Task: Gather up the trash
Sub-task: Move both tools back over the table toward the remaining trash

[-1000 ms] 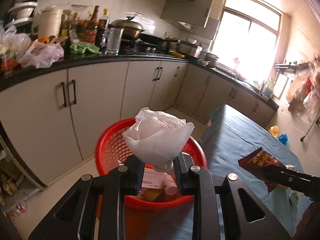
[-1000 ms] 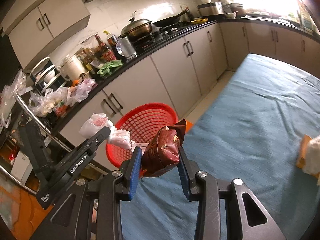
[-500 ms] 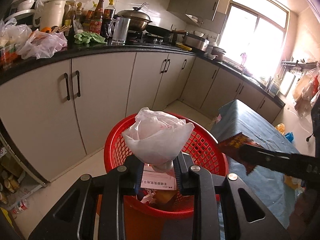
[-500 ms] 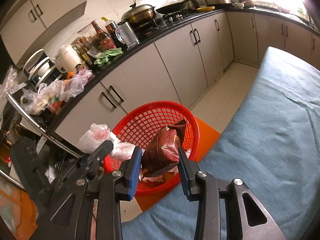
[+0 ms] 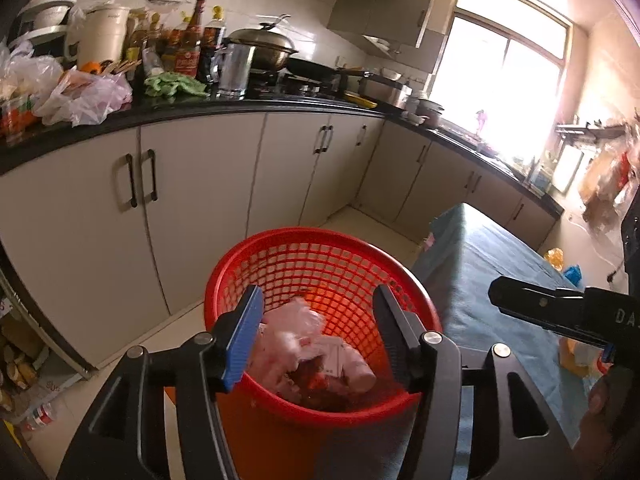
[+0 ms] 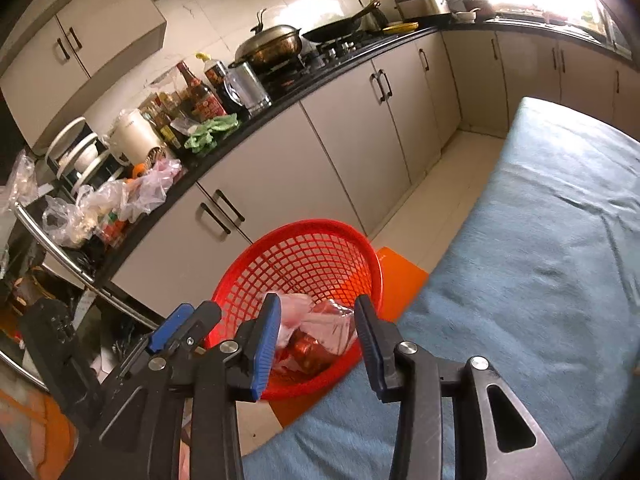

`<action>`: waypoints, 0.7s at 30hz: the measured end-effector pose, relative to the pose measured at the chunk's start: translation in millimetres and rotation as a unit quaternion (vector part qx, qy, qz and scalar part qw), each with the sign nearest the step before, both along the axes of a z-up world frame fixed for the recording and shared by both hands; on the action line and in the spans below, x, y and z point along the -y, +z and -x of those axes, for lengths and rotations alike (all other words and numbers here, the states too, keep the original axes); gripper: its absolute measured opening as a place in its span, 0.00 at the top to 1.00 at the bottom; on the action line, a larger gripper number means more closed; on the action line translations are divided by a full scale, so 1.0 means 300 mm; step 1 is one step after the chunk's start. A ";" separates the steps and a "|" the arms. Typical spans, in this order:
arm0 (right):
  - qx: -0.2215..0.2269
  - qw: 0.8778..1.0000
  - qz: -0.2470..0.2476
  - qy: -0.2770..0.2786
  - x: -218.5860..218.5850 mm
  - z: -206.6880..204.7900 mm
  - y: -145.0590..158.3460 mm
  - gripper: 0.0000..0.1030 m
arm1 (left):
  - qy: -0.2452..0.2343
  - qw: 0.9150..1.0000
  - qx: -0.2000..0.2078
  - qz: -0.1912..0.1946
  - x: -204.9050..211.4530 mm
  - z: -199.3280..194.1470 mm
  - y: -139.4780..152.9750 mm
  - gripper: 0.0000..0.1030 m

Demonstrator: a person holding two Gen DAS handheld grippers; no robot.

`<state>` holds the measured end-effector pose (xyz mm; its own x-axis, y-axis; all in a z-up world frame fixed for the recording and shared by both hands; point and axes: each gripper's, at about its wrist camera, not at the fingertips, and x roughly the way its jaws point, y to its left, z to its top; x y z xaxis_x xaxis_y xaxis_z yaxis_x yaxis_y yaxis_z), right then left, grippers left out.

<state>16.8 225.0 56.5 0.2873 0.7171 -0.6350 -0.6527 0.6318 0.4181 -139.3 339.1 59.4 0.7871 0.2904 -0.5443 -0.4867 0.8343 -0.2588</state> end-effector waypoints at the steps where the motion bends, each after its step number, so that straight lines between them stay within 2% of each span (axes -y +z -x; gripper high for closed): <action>1: 0.003 1.000 0.000 -0.004 0.019 0.008 0.004 0.60 | -0.007 1.000 0.001 -0.003 0.020 0.000 0.008 0.46; 12: 0.001 0.998 -0.025 -0.053 0.338 0.059 0.009 0.59 | -0.083 0.996 -0.010 -0.031 0.264 -0.066 0.050 0.45; 21: 0.012 0.990 -0.049 -0.135 0.731 0.017 0.024 0.59 | -0.169 0.984 -0.033 -0.048 0.527 -0.148 0.079 0.38</action>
<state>11.8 5.8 63.7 0.4912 0.6694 -0.5574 -0.4760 0.7422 0.4718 -94.8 180.9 83.1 0.8108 0.0703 -0.5810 -0.1905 0.9704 -0.1483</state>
